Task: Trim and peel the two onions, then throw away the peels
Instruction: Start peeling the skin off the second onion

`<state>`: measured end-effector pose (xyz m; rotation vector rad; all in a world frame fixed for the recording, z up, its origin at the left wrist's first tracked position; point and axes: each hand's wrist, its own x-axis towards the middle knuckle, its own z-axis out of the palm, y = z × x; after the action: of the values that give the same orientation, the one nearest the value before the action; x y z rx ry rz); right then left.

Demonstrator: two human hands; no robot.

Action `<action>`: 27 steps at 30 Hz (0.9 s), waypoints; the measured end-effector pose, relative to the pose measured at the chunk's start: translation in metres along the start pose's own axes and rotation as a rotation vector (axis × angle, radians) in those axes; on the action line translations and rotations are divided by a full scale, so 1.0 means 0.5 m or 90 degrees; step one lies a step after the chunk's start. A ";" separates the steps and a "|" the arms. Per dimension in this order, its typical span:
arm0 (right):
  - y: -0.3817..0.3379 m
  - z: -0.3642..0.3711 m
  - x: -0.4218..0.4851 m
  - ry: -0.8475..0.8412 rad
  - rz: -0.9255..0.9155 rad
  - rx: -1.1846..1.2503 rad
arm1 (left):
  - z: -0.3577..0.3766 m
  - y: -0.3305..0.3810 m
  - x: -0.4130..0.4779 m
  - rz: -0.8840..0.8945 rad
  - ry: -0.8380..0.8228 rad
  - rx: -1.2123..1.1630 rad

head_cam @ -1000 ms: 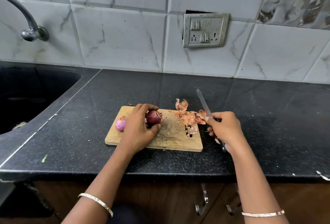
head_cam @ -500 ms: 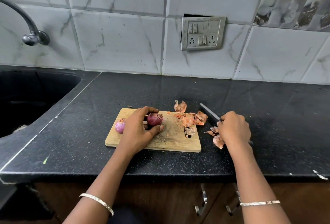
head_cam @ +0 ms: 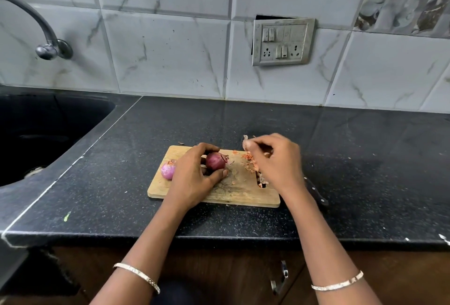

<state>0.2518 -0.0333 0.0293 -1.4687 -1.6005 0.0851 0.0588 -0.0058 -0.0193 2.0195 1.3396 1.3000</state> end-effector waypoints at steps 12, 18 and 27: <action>0.015 0.100 -0.017 -0.159 0.128 0.372 | 0.005 -0.003 -0.001 0.020 0.009 0.011; 0.021 0.101 -0.018 -0.129 0.188 0.428 | 0.004 -0.004 -0.002 0.015 0.000 0.019; 0.018 0.101 -0.024 -0.064 0.195 0.455 | 0.004 0.002 -0.003 -0.006 0.004 0.011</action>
<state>0.2243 -0.0148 -0.0115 -1.1268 -1.2144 0.8292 0.0607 -0.0073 -0.0201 2.0201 1.3668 1.2964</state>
